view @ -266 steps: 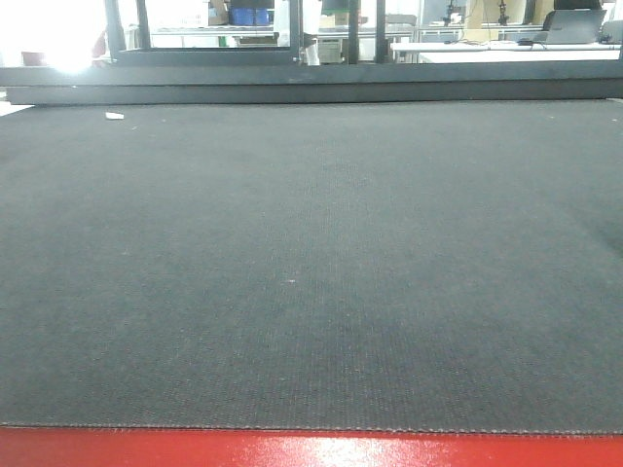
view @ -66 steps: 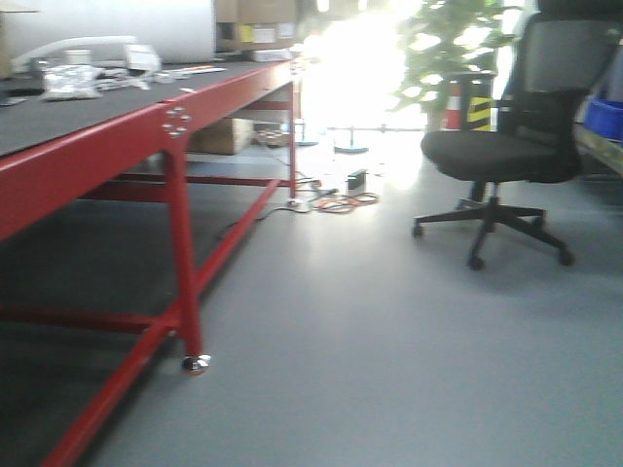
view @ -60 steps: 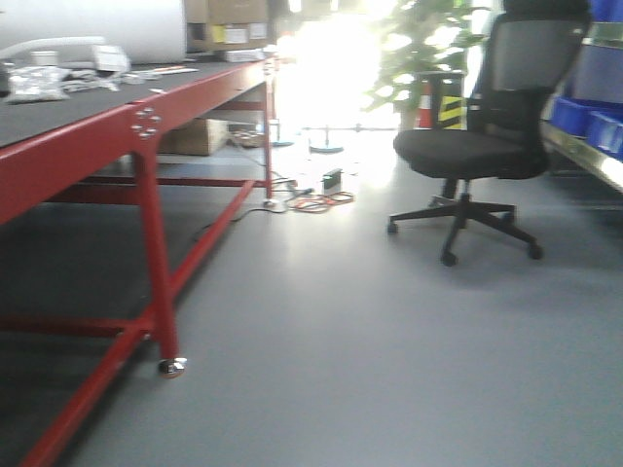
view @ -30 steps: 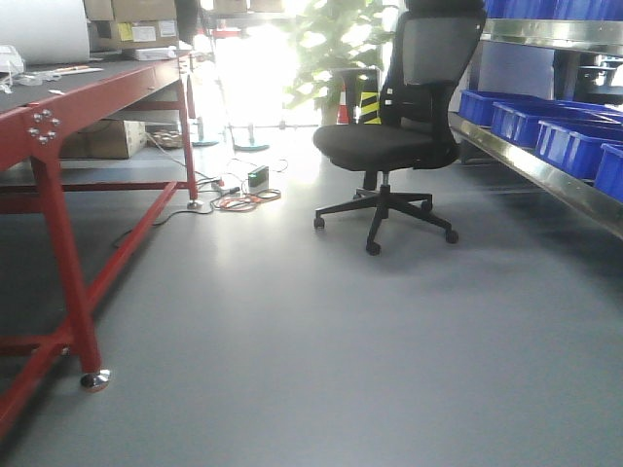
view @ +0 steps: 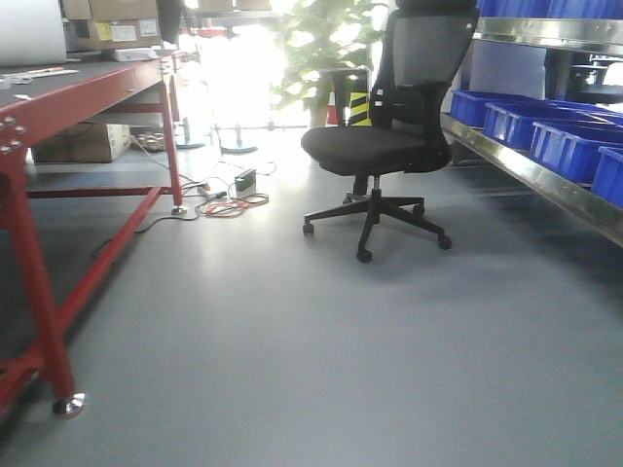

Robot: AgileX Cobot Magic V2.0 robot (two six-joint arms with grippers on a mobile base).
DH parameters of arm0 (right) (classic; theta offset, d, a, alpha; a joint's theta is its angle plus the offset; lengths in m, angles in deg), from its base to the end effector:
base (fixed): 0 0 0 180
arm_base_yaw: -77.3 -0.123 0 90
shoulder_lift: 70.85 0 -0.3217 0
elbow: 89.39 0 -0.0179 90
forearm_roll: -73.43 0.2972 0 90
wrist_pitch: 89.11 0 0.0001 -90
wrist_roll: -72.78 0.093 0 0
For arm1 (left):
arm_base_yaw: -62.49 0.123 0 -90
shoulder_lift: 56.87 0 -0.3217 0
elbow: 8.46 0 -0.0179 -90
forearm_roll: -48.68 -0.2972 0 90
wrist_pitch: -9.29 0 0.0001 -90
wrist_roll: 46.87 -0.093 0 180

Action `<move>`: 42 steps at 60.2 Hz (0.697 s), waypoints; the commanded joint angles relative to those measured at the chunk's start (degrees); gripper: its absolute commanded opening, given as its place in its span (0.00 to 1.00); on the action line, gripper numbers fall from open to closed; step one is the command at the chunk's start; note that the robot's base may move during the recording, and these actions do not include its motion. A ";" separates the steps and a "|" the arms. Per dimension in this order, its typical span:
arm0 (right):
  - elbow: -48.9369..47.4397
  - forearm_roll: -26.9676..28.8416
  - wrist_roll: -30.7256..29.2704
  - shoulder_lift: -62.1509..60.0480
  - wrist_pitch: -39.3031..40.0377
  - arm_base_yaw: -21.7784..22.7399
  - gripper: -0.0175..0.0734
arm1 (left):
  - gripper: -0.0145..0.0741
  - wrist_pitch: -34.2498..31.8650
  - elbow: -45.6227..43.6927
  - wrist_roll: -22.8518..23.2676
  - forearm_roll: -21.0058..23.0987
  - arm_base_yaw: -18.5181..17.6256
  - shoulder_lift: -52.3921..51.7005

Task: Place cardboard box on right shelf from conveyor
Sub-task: 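Drive the base to the steel shelf rack holding the box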

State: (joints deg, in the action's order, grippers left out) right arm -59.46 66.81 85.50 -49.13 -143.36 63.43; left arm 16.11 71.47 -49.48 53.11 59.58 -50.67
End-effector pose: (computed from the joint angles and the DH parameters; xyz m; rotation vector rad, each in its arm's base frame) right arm 0.0139 -0.0055 0.4153 -0.0155 1.8481 0.1905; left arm 0.0682 -0.0043 0.1908 0.0229 1.6222 -0.0706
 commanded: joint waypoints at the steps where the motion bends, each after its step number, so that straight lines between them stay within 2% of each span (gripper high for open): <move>1: -1.43 -0.55 -0.54 1.01 5.81 0.38 0.43 | 0.03 -4.93 0.48 -0.02 0.34 -0.04 -0.85; 42: -1.43 -0.55 -0.54 1.01 5.74 0.38 0.43 | 0.03 -4.93 0.48 -0.02 0.34 -0.04 -0.85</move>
State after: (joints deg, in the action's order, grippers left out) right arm -59.46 66.81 85.50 -49.13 -143.36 63.43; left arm 16.11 71.47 -49.48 53.11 59.58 -50.67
